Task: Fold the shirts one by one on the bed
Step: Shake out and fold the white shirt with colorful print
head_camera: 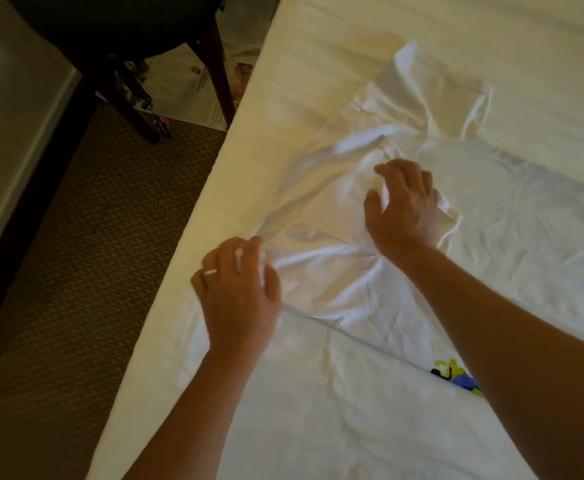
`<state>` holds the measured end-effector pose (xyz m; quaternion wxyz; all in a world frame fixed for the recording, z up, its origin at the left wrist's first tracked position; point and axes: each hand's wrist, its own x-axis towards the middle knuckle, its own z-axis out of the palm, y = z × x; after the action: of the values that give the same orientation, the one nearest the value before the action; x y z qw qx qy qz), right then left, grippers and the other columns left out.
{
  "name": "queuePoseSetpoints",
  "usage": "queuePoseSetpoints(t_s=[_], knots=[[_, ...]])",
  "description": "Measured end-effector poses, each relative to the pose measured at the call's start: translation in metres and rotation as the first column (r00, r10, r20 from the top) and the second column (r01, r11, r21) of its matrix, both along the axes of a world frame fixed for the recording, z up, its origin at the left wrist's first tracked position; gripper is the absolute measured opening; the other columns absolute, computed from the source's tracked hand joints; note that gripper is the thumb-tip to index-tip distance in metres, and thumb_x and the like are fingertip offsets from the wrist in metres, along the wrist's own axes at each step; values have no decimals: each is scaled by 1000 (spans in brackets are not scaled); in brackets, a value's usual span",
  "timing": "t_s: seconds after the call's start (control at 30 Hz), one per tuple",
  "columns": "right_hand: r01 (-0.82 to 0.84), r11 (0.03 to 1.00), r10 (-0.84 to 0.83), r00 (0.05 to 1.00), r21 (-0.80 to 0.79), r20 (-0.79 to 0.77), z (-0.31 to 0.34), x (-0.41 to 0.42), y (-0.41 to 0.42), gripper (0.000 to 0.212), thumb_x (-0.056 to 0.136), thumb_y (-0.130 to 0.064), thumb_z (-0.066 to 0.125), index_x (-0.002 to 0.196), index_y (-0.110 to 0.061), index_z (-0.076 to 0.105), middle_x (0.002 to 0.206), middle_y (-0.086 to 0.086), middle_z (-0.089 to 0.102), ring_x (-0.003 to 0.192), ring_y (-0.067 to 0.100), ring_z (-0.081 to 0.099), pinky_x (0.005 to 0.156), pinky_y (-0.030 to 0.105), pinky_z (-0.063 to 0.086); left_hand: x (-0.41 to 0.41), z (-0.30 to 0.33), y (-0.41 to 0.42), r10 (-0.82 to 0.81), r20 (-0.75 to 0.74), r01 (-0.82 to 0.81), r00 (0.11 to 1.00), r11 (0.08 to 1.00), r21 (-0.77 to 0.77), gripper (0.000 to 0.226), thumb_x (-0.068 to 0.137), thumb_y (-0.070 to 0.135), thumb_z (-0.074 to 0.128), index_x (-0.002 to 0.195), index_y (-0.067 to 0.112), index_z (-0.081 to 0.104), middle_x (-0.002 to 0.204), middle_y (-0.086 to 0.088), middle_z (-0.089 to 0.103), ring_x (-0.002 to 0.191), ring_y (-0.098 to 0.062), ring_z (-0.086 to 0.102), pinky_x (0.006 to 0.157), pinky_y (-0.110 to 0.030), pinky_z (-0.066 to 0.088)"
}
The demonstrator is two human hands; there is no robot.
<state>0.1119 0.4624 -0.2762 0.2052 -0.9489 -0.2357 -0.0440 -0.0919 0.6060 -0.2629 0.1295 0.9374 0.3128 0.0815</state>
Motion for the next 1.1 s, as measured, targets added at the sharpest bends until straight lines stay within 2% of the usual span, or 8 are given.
queuePoseSetpoints(t_s=[0.13, 0.27, 0.33, 0.43, 0.57, 0.67, 0.87, 1.1], knots=[[-97, 989, 104, 993, -108, 57, -16, -34, -27, 38, 94, -31, 50, 122, -11, 66, 135, 14, 59, 115, 38, 57, 92, 46, 43, 7, -16, -31, -375, -111, 381, 921, 924, 42, 62, 96, 48, 52, 148, 15, 49, 157, -14, 42, 141, -38, 43, 102, -52, 39], [28, 953, -108, 962, -301, -252, -18, -29, -58, 65, 99, -58, 24, 157, -29, 29, 168, 7, 16, 152, 28, 18, 116, 47, 23, 7, -36, -31, -337, -234, 341, 912, 940, -23, 78, 98, 64, 35, 160, 18, 27, 169, -12, 17, 153, -35, 22, 118, -53, 26], [17, 921, -152, 935, -389, -319, -20, -15, -70, 68, 99, -64, 16, 161, -35, 7, 170, 3, -5, 156, 23, 0, 120, 46, 11, 6, -41, -29, -327, -239, 335, 914, 942, -11, 81, 97, 67, 32, 161, 17, 24, 169, -11, 13, 154, -35, 19, 119, -52, 23], [9, 909, -171, 919, -417, -356, -14, -1, -67, 67, 102, -62, 19, 160, -34, 0, 168, 1, -16, 155, 23, -12, 121, 51, 1, 6, -43, -33, -309, -228, 317, 923, 948, -1, 86, 94, 72, 34, 162, 20, 21, 170, -9, 10, 154, -35, 18, 118, -53, 21], [10, 931, -74, 984, -365, -161, -2, 9, -34, 51, 103, -40, 41, 151, -23, 36, 167, 8, 15, 150, 32, 17, 113, 52, 22, 4, -44, -33, -293, -244, 305, 924, 952, 15, 90, 90, 78, 33, 162, 25, 19, 171, -7, 8, 154, -35, 15, 117, -57, 20], [-176, 929, 152, 983, -324, -98, 3, 22, -6, 48, 91, -11, 54, 138, -17, 52, 155, 9, 40, 134, 37, 40, 101, 51, 35, 5, -45, -33, -296, -256, 309, 920, 951, 8, 93, 87, 80, 35, 162, 27, 18, 171, -6, 5, 155, -34, 12, 118, -57, 18], [-240, 793, 227, 969, -559, -94, 10, 45, 30, 60, 84, -10, 58, 141, -27, 46, 154, 3, 34, 134, 35, 31, 102, 47, 29, 6, -48, -31, -292, -227, 301, 929, 953, 6, 92, 86, 81, 36, 161, 28, 25, 170, -7, 9, 156, -34, 12, 119, -57, 18], [-65, 809, 142, 986, -584, 87, 34, 47, 19, 17, 81, -1, 57, 93, -7, 68, 115, 13, 49, 115, 38, 40, 94, 49, 29, 0, -44, -19, -323, -89, 333, 942, 932, 144, 69, 91, 63, 52, 145, 20, 55, 158, -13, 41, 141, -41, 41, 109, -61, 31]])
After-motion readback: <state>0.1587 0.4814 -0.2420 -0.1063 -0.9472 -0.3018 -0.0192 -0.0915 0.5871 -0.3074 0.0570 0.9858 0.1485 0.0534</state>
